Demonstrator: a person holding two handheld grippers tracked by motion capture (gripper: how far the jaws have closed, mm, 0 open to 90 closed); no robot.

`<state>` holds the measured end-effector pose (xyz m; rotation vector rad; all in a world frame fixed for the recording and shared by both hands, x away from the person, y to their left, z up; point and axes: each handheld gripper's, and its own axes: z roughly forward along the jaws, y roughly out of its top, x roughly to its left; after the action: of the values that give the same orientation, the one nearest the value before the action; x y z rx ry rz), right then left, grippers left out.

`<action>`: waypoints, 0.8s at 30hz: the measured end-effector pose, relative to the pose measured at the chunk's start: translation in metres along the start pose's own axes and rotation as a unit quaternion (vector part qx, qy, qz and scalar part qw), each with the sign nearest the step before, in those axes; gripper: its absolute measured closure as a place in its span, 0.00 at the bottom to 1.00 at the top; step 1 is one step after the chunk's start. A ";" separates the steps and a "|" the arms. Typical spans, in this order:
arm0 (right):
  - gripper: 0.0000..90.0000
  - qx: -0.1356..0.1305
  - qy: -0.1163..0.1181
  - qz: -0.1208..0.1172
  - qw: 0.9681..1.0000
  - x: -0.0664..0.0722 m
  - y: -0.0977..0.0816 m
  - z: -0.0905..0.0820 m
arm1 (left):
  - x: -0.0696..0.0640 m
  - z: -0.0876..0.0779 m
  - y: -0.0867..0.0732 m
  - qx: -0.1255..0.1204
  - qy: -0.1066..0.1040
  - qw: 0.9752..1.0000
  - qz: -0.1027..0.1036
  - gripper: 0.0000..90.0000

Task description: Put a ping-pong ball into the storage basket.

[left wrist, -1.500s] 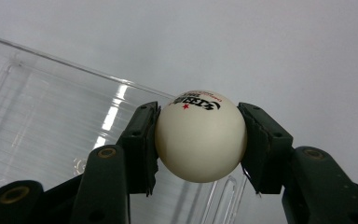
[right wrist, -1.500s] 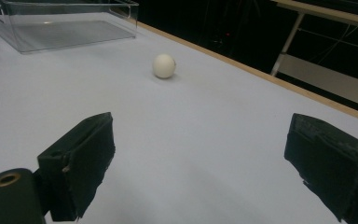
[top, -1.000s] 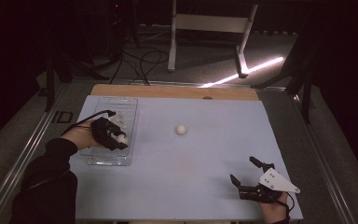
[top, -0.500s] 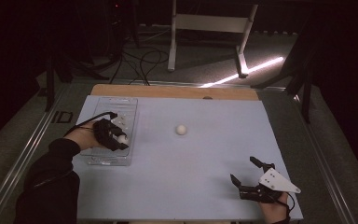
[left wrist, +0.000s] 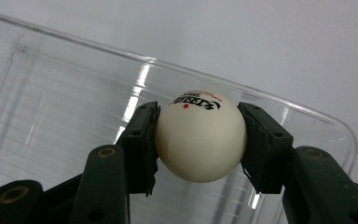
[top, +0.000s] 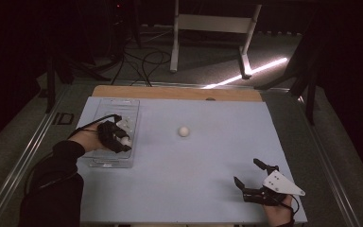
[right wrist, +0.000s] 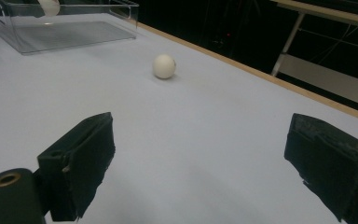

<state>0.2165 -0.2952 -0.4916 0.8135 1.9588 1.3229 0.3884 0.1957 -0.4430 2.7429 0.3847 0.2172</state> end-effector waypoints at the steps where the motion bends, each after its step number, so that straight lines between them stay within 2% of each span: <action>1: 0.09 0.000 -0.001 0.000 1.000 0.000 0.000 0.000 | 0.000 0.000 0.000 0.000 -0.001 1.000 -0.002 0.57; 5: 0.09 0.000 -0.002 0.000 1.000 0.000 0.000 0.000 | 0.002 0.000 -0.002 -0.003 0.004 1.000 -0.008 0.56; 8: 0.09 0.000 -0.002 0.000 1.000 0.000 0.000 0.000 | 0.002 -0.001 -0.003 -0.006 0.001 1.000 -0.008 0.46; 9: 0.09 0.000 -0.001 0.000 1.000 0.000 0.000 0.000 | 0.001 -0.002 -0.003 -0.003 0.010 1.000 -0.003 0.44; 11: 0.09 0.000 -0.002 0.000 1.000 0.000 0.000 0.000 | 0.001 -0.003 -0.003 -0.004 0.011 1.000 -0.007 0.39; 12: 0.09 0.000 -0.002 0.000 1.000 0.000 0.000 0.000 | 0.001 -0.004 -0.003 -0.006 0.018 1.000 -0.008 0.38; 17: 0.09 -0.001 -0.002 -0.003 1.000 0.000 0.000 0.000 | 0.003 -0.008 -0.002 -0.008 0.010 1.000 -0.015 0.26; 19: 0.09 0.000 -0.001 -0.001 1.000 0.000 0.000 0.000 | 0.003 -0.009 -0.003 -0.005 0.007 1.000 -0.025 0.21; 24: 0.09 -0.001 -0.002 -0.004 1.000 0.000 0.000 0.000 | 0.003 -0.013 -0.004 0.002 0.017 0.999 -0.028 0.05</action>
<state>0.2166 -0.2954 -0.4911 0.8066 1.9557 1.3181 0.3880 0.2042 -0.4316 2.7305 0.4700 0.2478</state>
